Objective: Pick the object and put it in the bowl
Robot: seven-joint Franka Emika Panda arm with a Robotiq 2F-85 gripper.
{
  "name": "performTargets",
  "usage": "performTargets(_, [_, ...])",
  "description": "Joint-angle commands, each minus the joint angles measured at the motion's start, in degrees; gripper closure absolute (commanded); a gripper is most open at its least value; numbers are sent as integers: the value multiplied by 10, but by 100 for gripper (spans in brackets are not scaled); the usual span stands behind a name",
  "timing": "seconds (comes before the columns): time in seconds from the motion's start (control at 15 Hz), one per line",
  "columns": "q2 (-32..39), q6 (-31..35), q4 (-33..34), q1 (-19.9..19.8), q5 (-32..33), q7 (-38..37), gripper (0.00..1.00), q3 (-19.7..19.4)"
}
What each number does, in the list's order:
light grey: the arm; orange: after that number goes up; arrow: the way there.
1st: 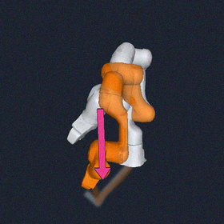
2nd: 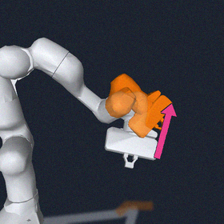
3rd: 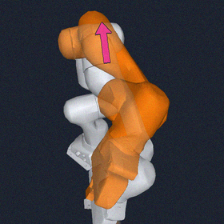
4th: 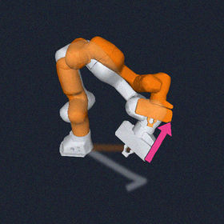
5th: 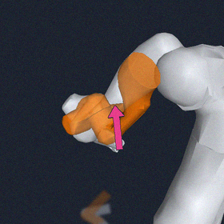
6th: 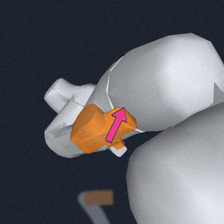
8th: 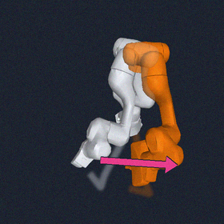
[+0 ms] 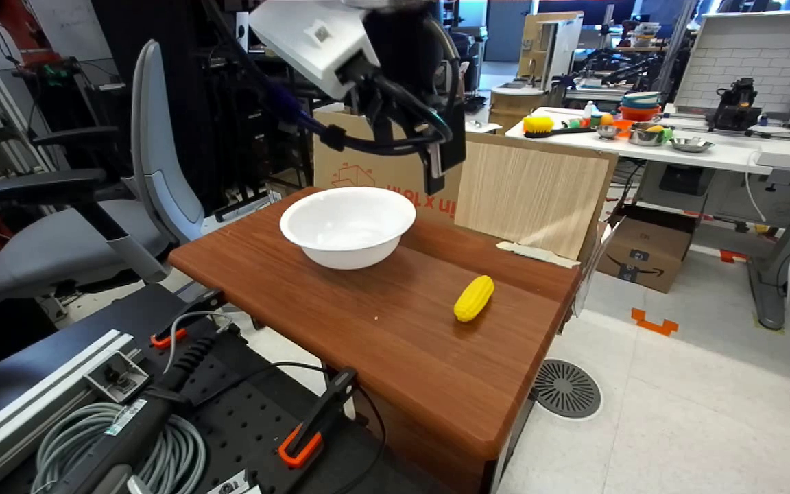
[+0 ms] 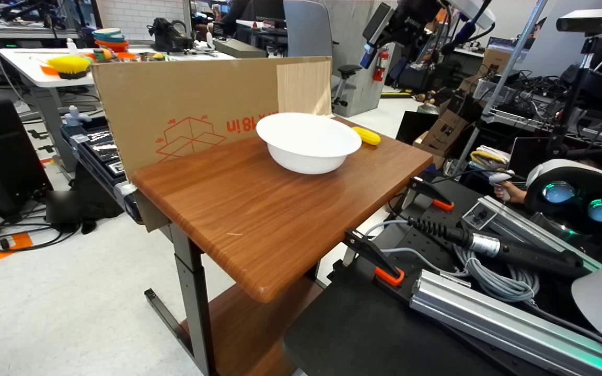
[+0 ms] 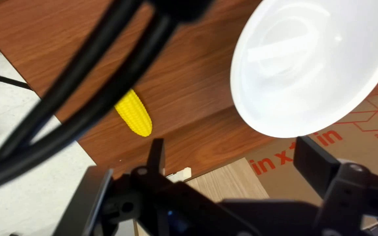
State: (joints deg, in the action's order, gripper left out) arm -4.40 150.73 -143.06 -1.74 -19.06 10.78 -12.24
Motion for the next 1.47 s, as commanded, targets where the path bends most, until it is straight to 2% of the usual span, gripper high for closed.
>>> performTargets(0.0, [82, 5, 61, -29, -48, 16, 0, 2])
performTargets(0.33, [140, 3, 95, -80, -51, 13, 0, 12])
performTargets(0.67, [166, -4, 112, -114, -64, 21, 0, 27])
performTargets(1.07, [217, -23, 159, -126, -130, 48, 0, 76])
performTargets(1.4, [268, -25, 182, -136, -130, 31, 0, 91])
